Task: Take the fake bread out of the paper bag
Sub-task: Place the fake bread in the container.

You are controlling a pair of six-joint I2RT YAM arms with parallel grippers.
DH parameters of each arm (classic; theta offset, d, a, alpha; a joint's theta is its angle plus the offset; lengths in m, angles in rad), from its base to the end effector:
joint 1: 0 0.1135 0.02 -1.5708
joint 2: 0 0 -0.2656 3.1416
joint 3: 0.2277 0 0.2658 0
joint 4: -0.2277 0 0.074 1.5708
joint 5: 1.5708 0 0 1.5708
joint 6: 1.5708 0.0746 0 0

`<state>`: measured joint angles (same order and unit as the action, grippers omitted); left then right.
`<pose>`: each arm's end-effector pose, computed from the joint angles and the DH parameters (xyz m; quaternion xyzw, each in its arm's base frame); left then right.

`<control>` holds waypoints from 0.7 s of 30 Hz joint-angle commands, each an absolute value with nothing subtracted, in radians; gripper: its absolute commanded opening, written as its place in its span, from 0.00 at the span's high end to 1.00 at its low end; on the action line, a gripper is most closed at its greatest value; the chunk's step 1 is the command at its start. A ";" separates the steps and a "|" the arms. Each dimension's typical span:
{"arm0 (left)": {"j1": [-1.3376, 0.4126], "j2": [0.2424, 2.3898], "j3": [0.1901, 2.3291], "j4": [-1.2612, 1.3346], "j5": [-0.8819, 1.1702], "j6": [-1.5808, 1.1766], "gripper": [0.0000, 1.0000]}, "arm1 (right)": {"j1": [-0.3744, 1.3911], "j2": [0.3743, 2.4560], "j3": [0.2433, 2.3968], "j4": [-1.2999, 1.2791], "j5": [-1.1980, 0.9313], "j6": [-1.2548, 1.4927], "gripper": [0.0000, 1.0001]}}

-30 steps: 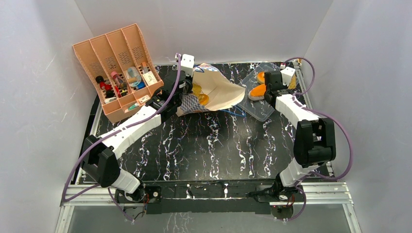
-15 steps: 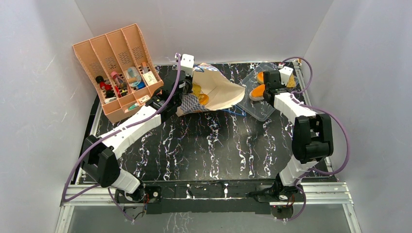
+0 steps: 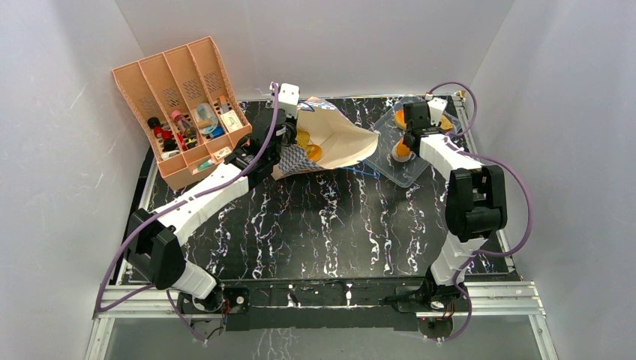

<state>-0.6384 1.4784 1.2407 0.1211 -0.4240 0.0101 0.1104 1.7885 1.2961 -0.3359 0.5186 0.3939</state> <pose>0.3414 -0.2151 0.3588 0.1001 0.7369 -0.0513 0.6666 0.4292 0.0104 0.2010 0.2193 0.8785 -0.1439 0.3992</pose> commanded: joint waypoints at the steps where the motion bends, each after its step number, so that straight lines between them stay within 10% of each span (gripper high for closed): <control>1: -0.634 1.427 1.249 0.127 -0.428 0.004 1.00 | 0.115 1.758 1.300 -0.307 0.520 0.402 0.65; 21: -0.634 1.424 1.257 0.100 -0.432 0.005 1.00 | 0.155 1.555 1.234 -0.295 0.573 0.411 0.67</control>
